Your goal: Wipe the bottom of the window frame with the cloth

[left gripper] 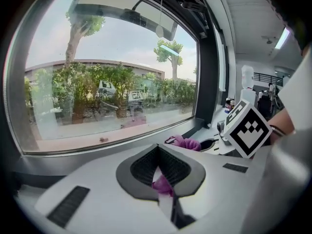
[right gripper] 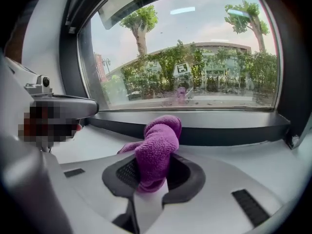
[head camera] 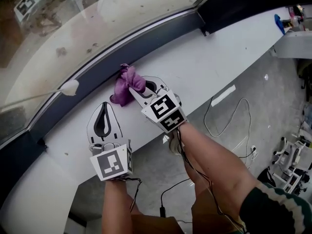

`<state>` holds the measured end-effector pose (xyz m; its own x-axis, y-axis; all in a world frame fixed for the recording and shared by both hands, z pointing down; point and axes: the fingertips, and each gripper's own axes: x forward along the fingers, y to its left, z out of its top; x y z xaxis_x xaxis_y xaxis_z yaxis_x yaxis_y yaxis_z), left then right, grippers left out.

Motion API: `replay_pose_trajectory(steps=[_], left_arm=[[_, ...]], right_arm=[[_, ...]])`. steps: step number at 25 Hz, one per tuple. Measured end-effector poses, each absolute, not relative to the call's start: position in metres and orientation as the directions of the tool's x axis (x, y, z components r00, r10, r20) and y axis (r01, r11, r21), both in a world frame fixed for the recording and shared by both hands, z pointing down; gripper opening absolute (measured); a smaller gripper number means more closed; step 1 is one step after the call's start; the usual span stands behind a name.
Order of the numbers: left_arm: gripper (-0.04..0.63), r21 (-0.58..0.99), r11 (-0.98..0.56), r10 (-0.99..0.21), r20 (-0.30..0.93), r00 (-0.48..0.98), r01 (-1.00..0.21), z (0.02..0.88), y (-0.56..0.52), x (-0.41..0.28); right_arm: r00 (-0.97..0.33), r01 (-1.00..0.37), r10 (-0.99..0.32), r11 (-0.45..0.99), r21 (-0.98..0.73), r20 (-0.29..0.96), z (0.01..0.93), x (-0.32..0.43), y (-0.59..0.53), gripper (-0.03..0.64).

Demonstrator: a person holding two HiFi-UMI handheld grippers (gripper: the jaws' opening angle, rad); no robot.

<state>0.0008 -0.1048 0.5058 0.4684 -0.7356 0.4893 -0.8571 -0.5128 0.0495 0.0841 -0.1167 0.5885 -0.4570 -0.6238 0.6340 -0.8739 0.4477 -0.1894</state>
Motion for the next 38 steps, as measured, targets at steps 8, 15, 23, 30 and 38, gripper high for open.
replay_pose_trajectory(steps=[8, 15, 23, 30, 38], left_arm=[[0.008, 0.045, -0.578, -0.693, 0.501, 0.519, -0.815, 0.525, -0.124, 0.103], [0.008, 0.046, -0.639, -0.658, 0.485, 0.577, -0.768, 0.544, -0.135, 0.211], [0.008, 0.012, -0.665, -0.659, 0.463, 0.593, -0.747, 0.532, -0.133, 0.224], [0.008, 0.014, -0.689, -0.65, 0.431, 0.626, -0.725, 0.526, -0.133, 0.233], [0.008, 0.035, -0.699, -0.636, 0.428, 0.642, -0.715, 0.528, -0.129, 0.235]], right_arm=[[-0.419, -0.897, -0.663, 0.41, -0.168, 0.621, 0.594, 0.184, -0.132, 0.103], [-0.367, -0.921, -0.695, 0.364, -0.137, 0.619, 0.608, 0.293, -0.142, 0.103], [-0.327, -0.934, -0.713, 0.344, -0.096, 0.62, 0.596, 0.307, -0.133, 0.103], [-0.318, -0.935, -0.719, 0.344, -0.082, 0.618, 0.594, 0.309, -0.135, 0.103], [-0.277, -0.935, -0.718, 0.355, -0.007, 0.639, 0.595, 0.318, -0.136, 0.103]])
